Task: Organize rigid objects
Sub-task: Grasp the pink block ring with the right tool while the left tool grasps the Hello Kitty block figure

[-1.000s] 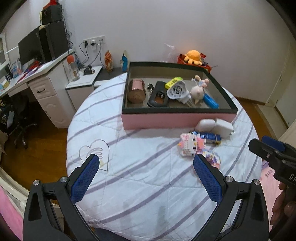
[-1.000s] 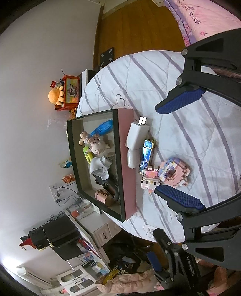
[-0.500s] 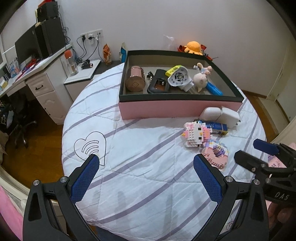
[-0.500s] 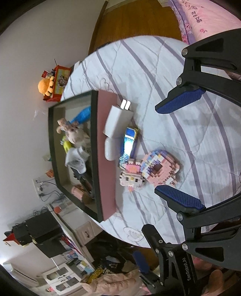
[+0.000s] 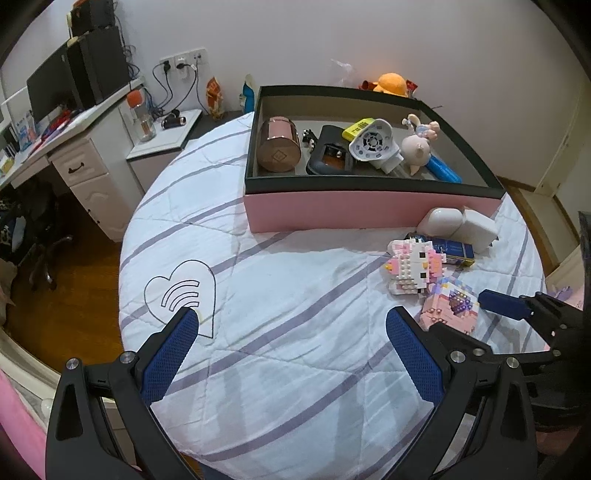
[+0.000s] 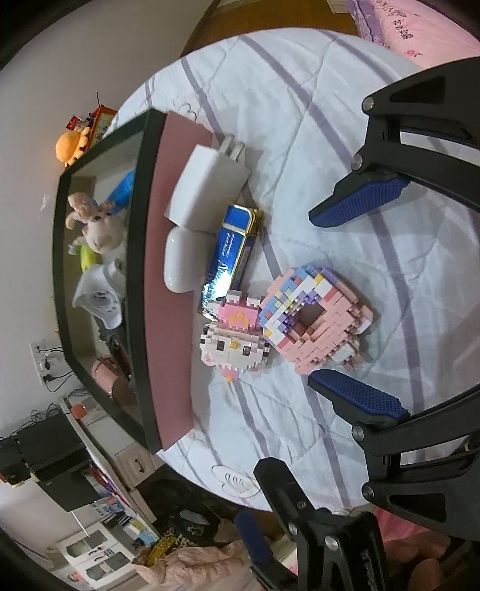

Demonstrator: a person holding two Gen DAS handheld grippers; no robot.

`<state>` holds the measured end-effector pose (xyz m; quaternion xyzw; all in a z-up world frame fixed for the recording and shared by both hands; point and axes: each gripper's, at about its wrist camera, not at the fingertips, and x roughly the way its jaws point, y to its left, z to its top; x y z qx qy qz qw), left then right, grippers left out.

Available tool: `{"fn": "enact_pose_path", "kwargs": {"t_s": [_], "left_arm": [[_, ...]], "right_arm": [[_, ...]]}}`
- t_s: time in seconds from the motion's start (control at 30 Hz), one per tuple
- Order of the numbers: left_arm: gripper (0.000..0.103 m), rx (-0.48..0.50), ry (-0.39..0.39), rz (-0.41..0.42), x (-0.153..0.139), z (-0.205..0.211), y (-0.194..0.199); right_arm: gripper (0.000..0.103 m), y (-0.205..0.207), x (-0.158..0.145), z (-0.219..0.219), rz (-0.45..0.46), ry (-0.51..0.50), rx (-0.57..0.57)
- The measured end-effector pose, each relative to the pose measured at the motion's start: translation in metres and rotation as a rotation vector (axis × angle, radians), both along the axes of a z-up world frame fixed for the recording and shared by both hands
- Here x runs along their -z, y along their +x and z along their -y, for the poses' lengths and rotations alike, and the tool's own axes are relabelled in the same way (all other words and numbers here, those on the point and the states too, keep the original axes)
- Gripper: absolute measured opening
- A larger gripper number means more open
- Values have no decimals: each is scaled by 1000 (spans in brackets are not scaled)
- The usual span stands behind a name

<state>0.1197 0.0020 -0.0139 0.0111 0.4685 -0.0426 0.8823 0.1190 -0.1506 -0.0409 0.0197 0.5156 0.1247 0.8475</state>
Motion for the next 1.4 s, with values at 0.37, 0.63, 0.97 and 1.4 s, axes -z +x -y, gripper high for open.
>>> {"fn": "enact_pose_path", "kwargs": {"t_s": [0.37,0.63,0.97,1.4], "left_arm": [[103,23,-1,-24,7,10,11],[103,61,-9,-19,7,25,11],[103,138,-12,-34,17,71,27],[64,125,-30,-68,38,88,56]], "right_arm": [[56,-2,2,-4,28,-19,-49],[56,-6,-3,12,31,26,-16],[56,-11,-2,40,39,17,52],[56,-7,-1,55,41,19,70]]}}
